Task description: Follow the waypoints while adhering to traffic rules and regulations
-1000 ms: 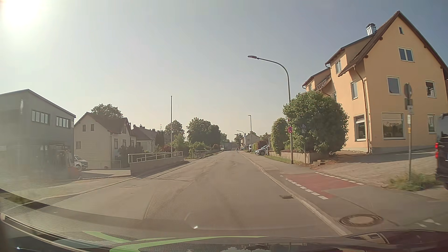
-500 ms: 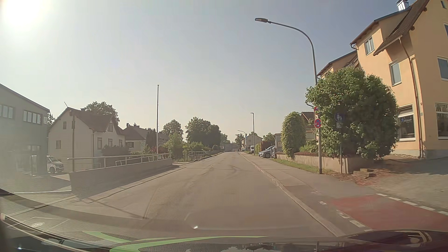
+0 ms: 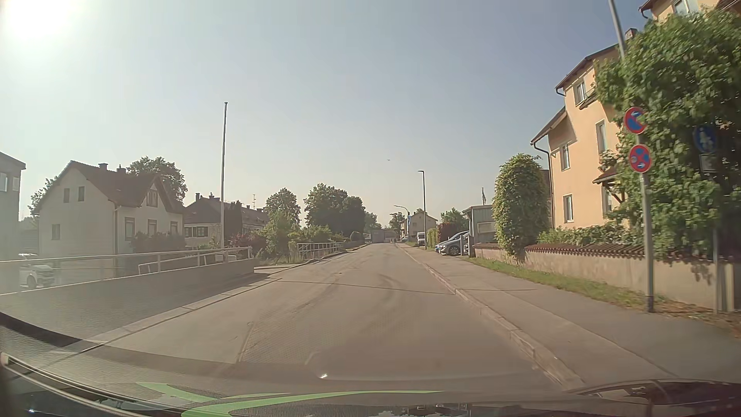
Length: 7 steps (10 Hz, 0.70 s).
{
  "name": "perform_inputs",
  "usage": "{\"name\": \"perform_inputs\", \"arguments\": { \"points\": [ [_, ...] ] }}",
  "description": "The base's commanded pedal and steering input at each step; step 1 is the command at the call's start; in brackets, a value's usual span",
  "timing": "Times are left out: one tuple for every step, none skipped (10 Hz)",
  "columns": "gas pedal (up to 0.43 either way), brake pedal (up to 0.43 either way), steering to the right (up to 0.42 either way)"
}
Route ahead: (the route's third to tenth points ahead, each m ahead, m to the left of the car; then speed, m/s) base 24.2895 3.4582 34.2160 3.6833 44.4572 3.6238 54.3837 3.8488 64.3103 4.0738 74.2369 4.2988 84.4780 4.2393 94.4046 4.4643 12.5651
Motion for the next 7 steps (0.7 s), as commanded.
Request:
{"name": "perform_inputs", "arguments": {
  "points": [
    [0.087, 0.0, -0.002],
    [0.087, 0.0, -0.002],
    [0.087, 0.0, -0.002],
    [0.087, 0.0, -0.002],
    [0.087, 0.0, -0.002],
    [0.087, 0.0, -0.001],
    [0.087, 0.0, -0.001]
  ]
}}
